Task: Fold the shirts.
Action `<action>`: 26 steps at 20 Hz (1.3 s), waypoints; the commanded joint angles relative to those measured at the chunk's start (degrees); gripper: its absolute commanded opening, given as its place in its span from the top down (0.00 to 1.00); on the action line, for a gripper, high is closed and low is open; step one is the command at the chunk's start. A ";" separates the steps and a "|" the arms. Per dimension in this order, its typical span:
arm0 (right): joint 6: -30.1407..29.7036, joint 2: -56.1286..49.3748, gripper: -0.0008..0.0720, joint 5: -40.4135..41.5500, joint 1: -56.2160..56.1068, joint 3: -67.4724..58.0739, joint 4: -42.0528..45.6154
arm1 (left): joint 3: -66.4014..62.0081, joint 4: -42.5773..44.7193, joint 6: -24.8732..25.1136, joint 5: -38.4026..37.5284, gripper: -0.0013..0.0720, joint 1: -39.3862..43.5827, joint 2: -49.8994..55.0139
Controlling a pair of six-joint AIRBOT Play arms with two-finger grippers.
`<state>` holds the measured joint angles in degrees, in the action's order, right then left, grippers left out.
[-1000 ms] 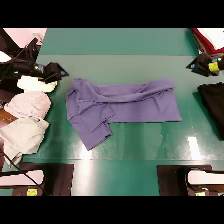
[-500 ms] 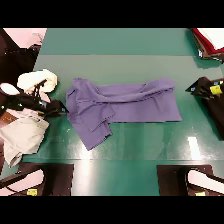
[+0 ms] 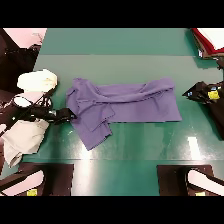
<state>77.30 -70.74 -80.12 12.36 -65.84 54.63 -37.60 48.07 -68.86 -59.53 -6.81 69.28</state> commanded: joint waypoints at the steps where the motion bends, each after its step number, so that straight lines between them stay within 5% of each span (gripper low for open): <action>1: -0.04 0.11 0.43 -0.17 0.48 0.13 -0.96 | 0.57 -0.04 -0.81 3.04 0.25 2.36 0.11; 2: -0.07 0.11 0.43 -0.72 1.25 0.13 -0.94 | 0.50 -0.04 -1.20 3.08 0.59 2.36 0.11; 3: -0.09 0.11 0.43 -1.27 2.08 0.15 -0.92 | 0.44 -0.09 -1.22 3.15 0.82 2.36 0.04; 4: -0.33 0.11 0.43 -1.95 2.93 0.15 -0.92 | 0.09 -0.09 -1.22 3.02 0.95 2.36 0.07; 14: -2.69 -0.20 0.43 -4.15 13.11 7.39 8.96 | -13.05 -0.07 -1.62 -6.19 0.95 2.36 -0.66; 16: -4.50 -1.66 0.42 -3.28 15.50 12.31 7.43 | -13.33 -0.09 -1.64 -6.54 0.95 2.36 -0.66; 18: -7.13 -4.39 0.29 -2.75 17.27 15.98 3.50 | -13.29 -0.09 -1.64 -6.56 0.95 2.36 -0.66; 26: -8.98 -8.70 0.34 7.17 11.41 19.47 -2.58 | -13.29 -0.11 -1.68 -7.15 0.95 2.36 -0.66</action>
<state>68.93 -78.59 -77.32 26.35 -47.16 53.65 -50.83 47.99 -70.57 -66.35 -4.43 68.66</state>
